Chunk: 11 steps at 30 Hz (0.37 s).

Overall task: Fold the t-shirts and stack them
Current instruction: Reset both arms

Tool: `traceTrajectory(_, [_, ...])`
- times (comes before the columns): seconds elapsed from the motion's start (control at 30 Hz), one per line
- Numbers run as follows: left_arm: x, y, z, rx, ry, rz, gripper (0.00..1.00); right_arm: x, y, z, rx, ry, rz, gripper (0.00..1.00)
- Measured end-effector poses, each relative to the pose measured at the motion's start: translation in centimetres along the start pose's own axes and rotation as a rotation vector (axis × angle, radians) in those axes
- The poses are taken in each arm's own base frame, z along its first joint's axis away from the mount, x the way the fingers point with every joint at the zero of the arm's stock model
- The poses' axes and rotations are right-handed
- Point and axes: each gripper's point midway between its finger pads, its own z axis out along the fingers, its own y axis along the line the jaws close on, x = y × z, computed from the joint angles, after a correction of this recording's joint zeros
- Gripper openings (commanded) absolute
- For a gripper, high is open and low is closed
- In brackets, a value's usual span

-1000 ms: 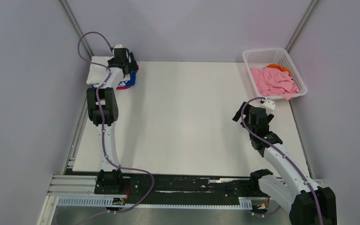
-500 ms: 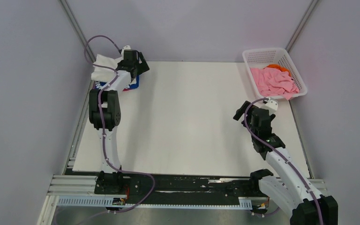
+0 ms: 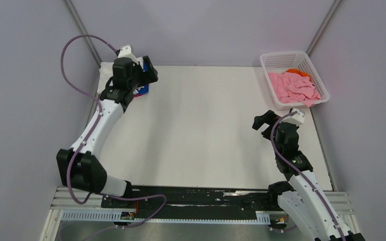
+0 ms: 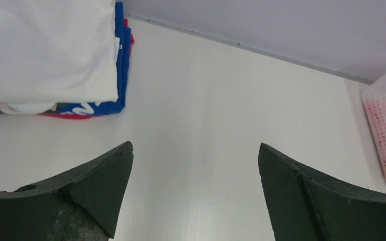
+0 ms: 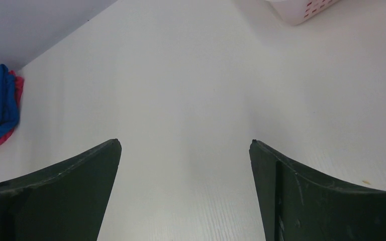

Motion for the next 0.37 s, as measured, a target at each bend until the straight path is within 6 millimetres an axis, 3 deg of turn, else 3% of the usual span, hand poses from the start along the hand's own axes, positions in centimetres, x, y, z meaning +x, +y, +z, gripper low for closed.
traceTrajectory(0.1, [1.1, 0.7, -4.7, 0.019, -0.024, -0.019, 1.00, 0.3, -0.1, -0.4, -0.010, -0.005, 0.029, 1.00])
traceTrajectory(0.17, [3.5, 1.7, -6.9, 0.021, -0.013, -0.043, 1.00, 0.8, -0.4, -0.4, -0.007, 0.004, 0.038, 1.00])
traceTrajectory(0.37, [15.1, 6.5, -10.0, -0.069, 0.172, -0.104, 1.00, 2.0, -1.1, -0.5, 0.006, 0.018, 0.058, 1.00])
